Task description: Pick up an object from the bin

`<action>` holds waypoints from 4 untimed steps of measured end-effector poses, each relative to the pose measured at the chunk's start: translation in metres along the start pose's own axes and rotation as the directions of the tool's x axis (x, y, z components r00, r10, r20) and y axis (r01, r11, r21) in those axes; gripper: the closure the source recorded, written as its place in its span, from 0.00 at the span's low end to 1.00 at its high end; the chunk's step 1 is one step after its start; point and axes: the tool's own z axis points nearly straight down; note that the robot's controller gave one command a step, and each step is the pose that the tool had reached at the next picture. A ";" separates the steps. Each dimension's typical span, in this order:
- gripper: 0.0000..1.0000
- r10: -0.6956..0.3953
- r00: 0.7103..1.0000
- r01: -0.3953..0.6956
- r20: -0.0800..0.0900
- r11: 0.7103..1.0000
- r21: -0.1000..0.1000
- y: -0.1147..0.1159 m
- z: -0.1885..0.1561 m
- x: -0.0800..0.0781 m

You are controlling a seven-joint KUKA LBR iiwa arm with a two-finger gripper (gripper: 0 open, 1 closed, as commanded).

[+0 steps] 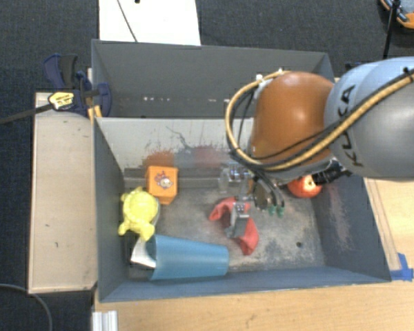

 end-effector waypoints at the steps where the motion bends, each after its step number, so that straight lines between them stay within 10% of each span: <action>1: 0.00 0.002 1.000 -0.002 0.008 1.000 -0.001 -0.001 -0.005 -0.001; 3: 0.00 0.062 0.998 -0.062 0.001 0.998 0.000 -0.008 0.077 0.003; 4: 1.00 0.186 0.983 -0.186 0.010 0.983 -0.002 -0.014 0.123 -0.005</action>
Offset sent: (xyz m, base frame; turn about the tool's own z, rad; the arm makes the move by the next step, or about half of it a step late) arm 0.0011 -0.0157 -0.0948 -0.0250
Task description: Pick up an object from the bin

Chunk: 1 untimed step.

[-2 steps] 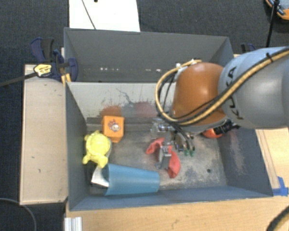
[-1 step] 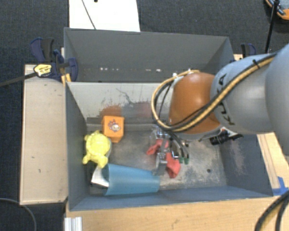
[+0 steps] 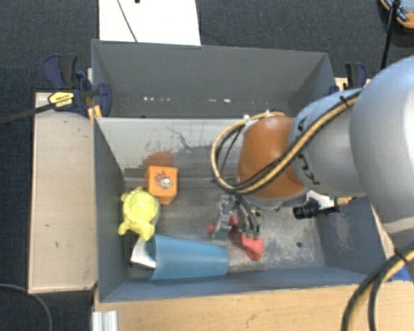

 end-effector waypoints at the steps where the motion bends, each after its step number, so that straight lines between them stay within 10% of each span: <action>1: 1.00 0.001 1.000 -0.001 0.000 1.000 0.000 0.000 0.000 0.000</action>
Offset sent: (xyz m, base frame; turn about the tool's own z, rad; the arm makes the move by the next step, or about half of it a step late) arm 0.0016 -0.0009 0.1497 -0.0009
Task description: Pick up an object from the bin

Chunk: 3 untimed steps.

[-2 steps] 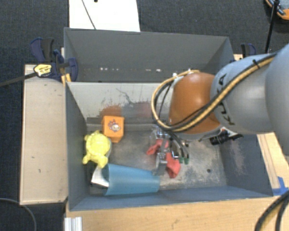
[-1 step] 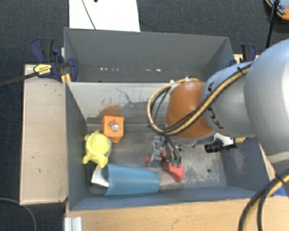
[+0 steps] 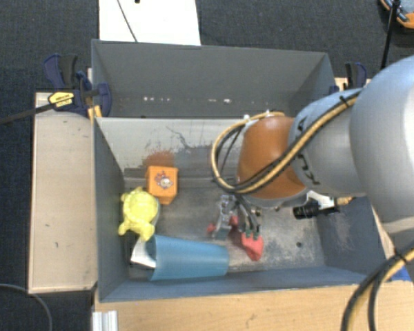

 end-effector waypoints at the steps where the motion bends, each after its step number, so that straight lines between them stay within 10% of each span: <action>1: 1.00 -0.003 1.000 0.003 -0.001 1.000 0.001 0.000 -0.150 -0.003; 3: 1.00 -0.041 0.999 0.041 0.000 0.999 0.001 -0.001 -0.138 0.003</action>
Offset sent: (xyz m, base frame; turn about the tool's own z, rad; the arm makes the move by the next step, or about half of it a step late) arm 0.0000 0.0000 0.0000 0.0000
